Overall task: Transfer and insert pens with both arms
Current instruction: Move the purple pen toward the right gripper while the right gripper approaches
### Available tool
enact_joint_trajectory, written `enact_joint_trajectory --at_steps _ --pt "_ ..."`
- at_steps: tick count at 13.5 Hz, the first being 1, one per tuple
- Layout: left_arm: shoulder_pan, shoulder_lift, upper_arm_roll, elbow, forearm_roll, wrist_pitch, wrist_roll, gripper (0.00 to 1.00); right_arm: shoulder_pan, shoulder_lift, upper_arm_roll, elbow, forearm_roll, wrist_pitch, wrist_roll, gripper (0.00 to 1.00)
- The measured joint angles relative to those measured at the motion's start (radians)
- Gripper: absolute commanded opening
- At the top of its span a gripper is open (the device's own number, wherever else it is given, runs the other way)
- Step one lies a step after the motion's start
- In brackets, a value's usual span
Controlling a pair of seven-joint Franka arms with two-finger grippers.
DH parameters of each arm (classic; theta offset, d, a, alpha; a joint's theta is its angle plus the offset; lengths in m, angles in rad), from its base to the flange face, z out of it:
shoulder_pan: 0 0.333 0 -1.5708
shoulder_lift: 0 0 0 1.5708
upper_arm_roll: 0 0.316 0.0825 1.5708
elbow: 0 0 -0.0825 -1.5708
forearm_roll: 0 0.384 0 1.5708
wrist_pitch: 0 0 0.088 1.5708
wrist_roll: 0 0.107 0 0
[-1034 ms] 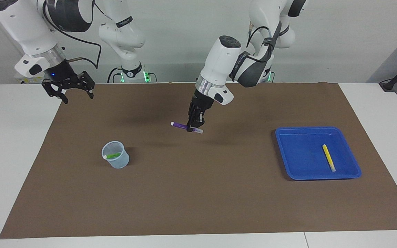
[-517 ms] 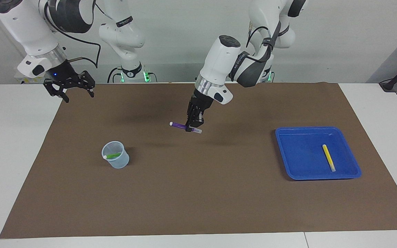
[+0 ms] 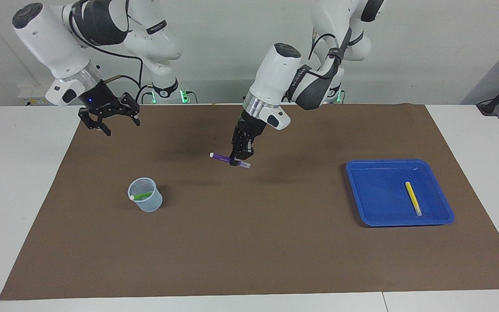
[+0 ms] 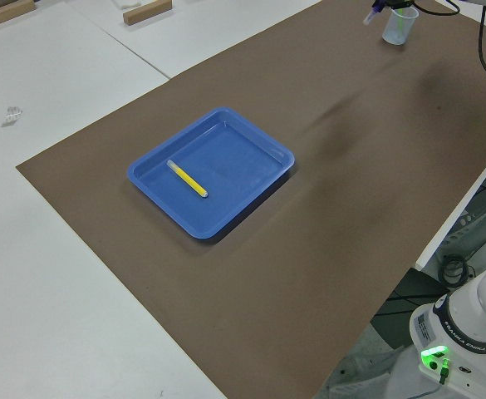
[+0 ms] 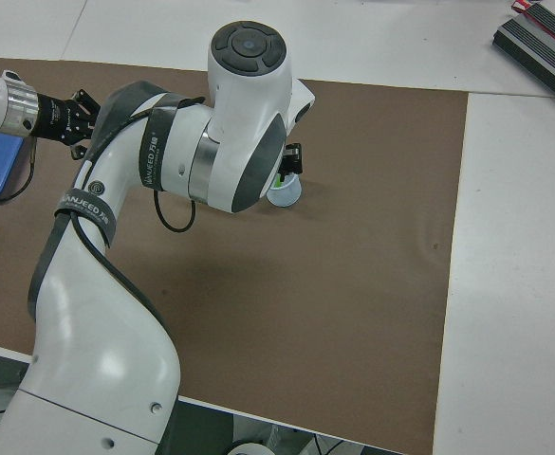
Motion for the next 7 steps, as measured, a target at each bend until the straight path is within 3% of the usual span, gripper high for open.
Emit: enact_joint_trajectory --at_steps 7 --pt "-0.013 0.001 0.0 -0.021 0.0 0.044 -0.018 0.0 0.033 0.123 0.0 -0.002 0.22 0.124 -0.028 1.0"
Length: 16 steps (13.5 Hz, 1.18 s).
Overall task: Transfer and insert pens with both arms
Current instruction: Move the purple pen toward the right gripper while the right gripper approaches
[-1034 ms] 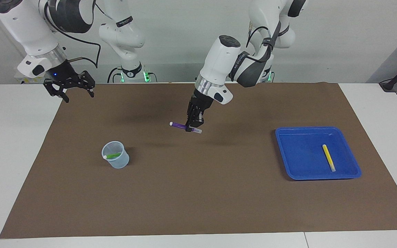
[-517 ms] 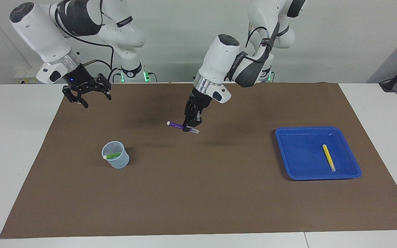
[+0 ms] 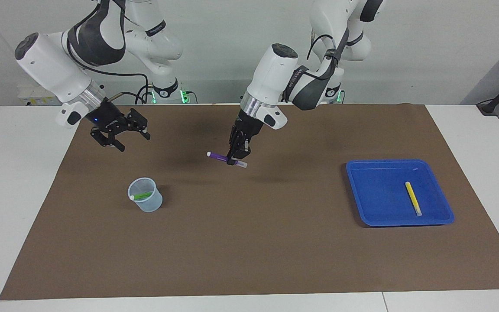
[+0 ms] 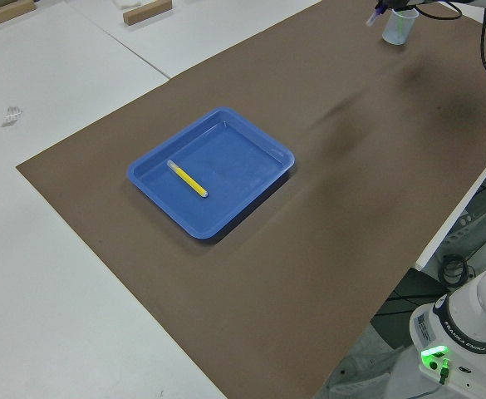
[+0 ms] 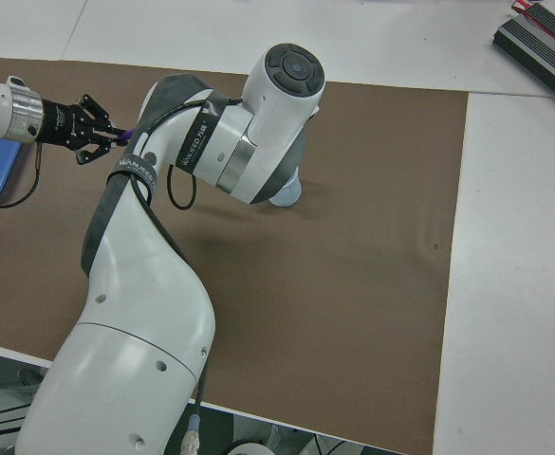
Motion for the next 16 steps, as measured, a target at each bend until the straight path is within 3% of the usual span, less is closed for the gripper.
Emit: enact_joint_trajectory --at_steps 3,10,16 --pt "0.0 0.0 0.0 -0.001 0.0 0.021 -0.008 0.0 0.056 0.01 0.001 0.0 0.069 0.034 0.0 1.0" --pt "-0.039 0.001 0.0 -0.046 0.0 0.156 -0.04 0.0 0.137 0.009 0.002 0.01 0.089 0.051 0.023 1.0" --pt "-0.071 0.013 0.0 -0.06 0.0 0.217 -0.042 0.0 0.146 0.003 0.0 0.044 0.089 0.053 0.032 1.0"
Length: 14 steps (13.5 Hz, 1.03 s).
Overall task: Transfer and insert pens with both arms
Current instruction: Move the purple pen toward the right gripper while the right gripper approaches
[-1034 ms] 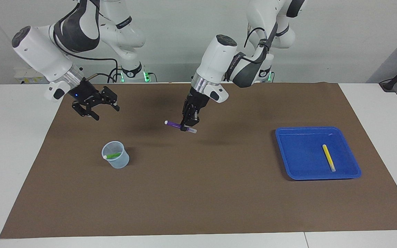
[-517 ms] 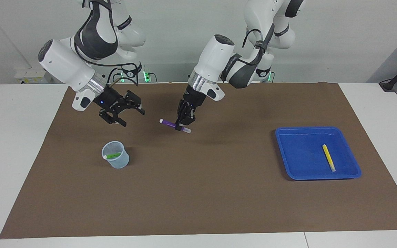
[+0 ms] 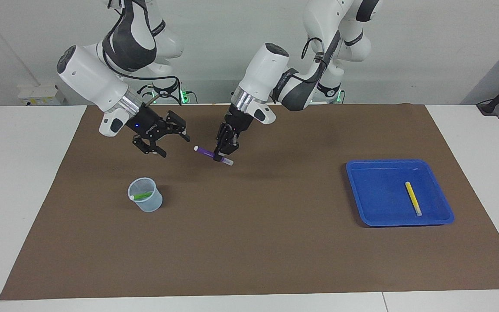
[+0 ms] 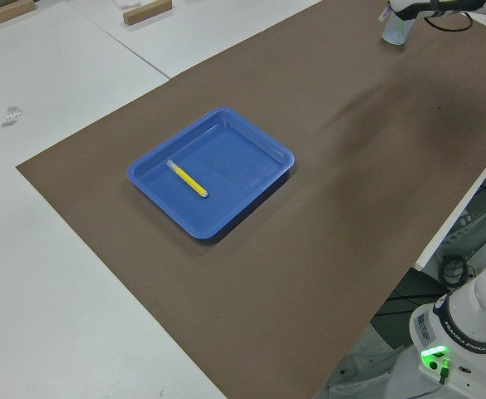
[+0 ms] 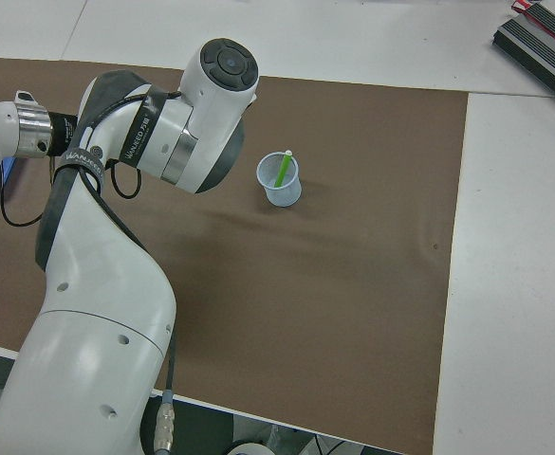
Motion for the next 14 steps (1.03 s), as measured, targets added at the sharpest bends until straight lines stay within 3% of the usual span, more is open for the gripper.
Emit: enact_joint_trajectory --at_steps 2,5,12,14 --pt "-0.011 0.014 0.0 0.0 0.0 0.023 0.0 0.0 0.0 0.0 0.0 0.022 0.0 0.0 0.0 1.0" --pt "-0.018 0.018 0.001 0.0 0.0 0.041 0.0 0.0 0.0 0.0 0.0 0.026 0.0 0.023 0.0 0.87" --pt "-0.018 0.018 0.001 0.001 0.0 0.067 0.0 0.0 0.079 0.004 0.003 0.015 0.0 0.122 0.068 0.84" --pt "-0.018 0.019 0.003 0.001 0.0 0.073 -0.001 0.0 0.081 0.004 0.003 0.002 0.0 0.14 0.07 0.78"
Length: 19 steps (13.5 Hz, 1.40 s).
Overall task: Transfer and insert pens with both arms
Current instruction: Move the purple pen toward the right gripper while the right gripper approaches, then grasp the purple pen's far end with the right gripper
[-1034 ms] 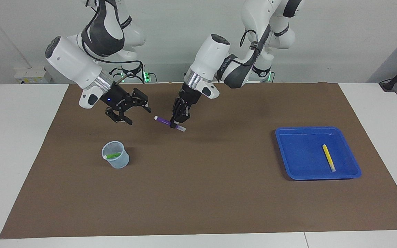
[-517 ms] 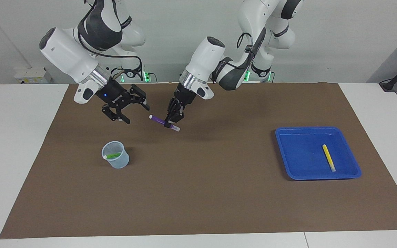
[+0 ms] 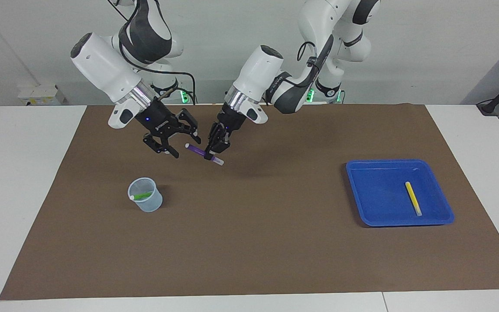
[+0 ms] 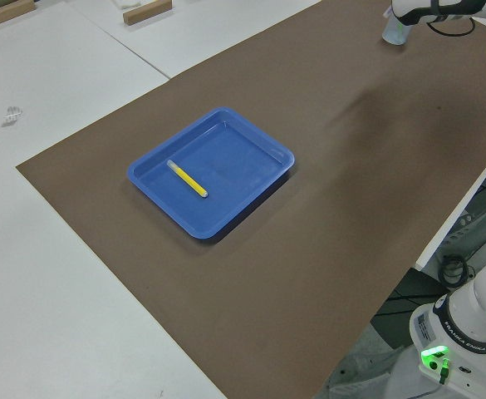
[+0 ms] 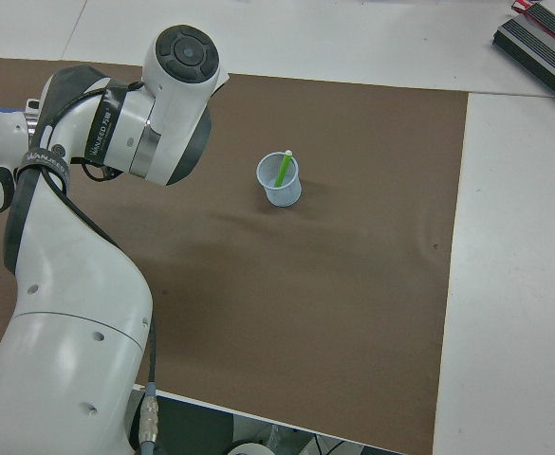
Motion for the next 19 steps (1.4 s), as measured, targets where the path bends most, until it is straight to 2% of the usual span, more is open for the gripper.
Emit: enact_joint_trajectory --at_steps 4,9,12,15,18,19 --pt "0.0 0.003 0.002 0.0 0.0 0.005 0.0 0.0 0.0 0.0 -0.001 -0.014 0.0 0.003 0.0 0.57" --pt "0.0 0.005 0.002 0.001 0.0 0.012 -0.002 0.0 0.013 0.0 0.0 -0.016 0.0 0.014 0.0 0.5" --pt "0.0 0.006 0.005 0.001 0.0 0.021 -0.002 0.0 0.017 0.0 0.001 -0.018 0.0 0.015 0.0 0.42" --pt "0.0 0.008 0.007 0.001 0.0 0.026 -0.002 0.0 0.018 0.0 0.001 -0.021 0.0 0.015 0.0 0.28" --pt "0.0 0.011 0.009 0.002 0.0 0.03 -0.004 0.0 0.019 -0.002 0.001 -0.023 0.008 0.015 0.0 0.02" --pt "0.0 0.013 0.01 0.002 0.0 0.034 -0.004 0.0 0.02 -0.001 0.001 -0.023 0.009 0.018 0.0 0.0"
